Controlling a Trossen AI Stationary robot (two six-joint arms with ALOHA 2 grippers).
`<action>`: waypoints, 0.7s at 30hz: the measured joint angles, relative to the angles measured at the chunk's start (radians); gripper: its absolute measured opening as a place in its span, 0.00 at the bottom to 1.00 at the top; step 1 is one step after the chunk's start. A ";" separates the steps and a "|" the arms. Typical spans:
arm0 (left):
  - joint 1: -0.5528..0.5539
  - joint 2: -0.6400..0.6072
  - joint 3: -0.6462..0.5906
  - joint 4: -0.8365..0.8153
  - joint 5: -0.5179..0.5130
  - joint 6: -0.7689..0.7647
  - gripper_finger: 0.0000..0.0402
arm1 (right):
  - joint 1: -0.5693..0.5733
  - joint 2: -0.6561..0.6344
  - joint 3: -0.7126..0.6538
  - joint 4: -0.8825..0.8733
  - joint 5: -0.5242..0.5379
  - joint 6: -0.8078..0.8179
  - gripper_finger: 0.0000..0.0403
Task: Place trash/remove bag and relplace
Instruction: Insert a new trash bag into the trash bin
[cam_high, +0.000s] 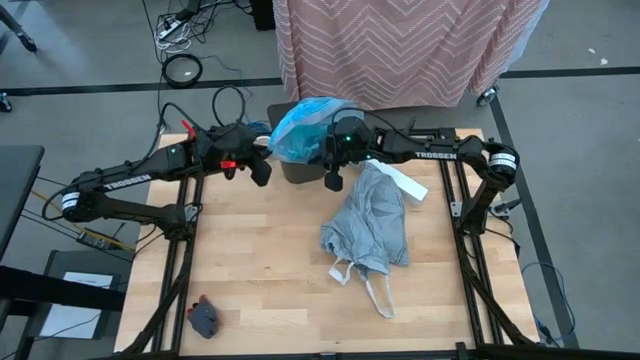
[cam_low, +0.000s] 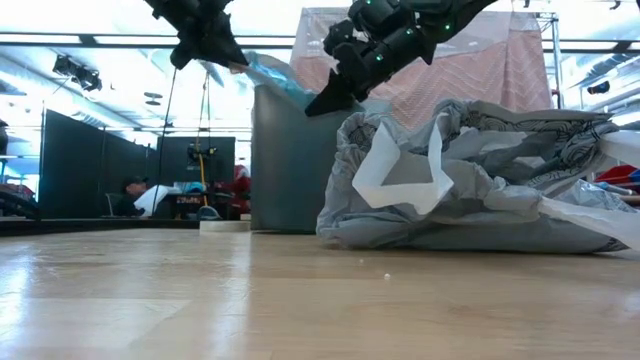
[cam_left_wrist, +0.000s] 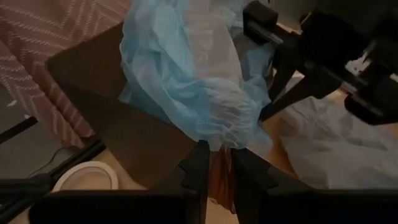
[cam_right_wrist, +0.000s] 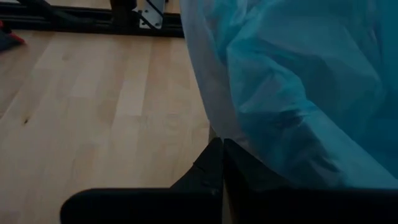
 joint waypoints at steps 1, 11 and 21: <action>0.000 0.001 0.000 0.004 0.002 -0.009 0.15 | -0.001 0.000 0.000 0.000 0.001 0.001 0.01; 0.001 0.001 0.000 -0.066 0.082 0.085 0.23 | -0.001 0.000 0.000 0.001 -0.016 0.004 0.09; 0.002 0.001 0.000 -0.275 -0.005 0.106 0.47 | 0.002 0.000 0.000 -0.003 -0.026 0.006 0.28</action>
